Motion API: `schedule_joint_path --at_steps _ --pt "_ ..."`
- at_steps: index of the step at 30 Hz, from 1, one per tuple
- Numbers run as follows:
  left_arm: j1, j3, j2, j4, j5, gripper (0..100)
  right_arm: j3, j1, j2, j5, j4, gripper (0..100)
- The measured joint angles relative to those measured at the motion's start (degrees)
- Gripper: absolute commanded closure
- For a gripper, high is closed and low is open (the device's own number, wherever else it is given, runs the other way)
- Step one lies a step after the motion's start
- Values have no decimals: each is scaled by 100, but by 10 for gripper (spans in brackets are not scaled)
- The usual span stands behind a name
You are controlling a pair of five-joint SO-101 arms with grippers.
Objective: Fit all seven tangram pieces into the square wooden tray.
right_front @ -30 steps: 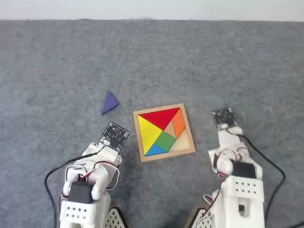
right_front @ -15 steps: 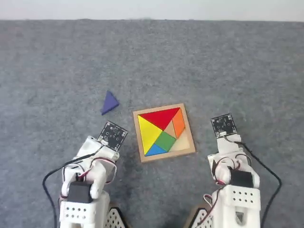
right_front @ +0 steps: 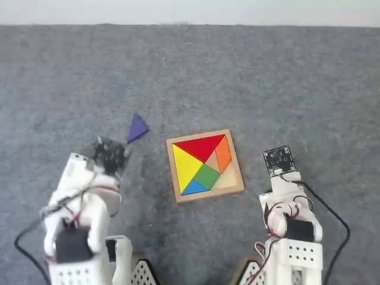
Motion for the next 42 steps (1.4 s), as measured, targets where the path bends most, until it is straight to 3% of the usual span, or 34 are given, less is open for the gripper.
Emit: schedule_joint_path --at_steps 6,13,21,27,42 --pt "0 -1785 3209 484 633 854 18 9 -413 9 0 990" --pt "484 -3569 6611 466 809 852 26 0 -782 9 176 990" --pt "571 -5556 9644 387 1037 852 26 0 -800 9 176 990" --pt "695 -6462 10804 387 1090 848 26 0 -800 9 176 990" --pt "466 -7552 11938 369 1073 848 26 0 -800 9 176 990"
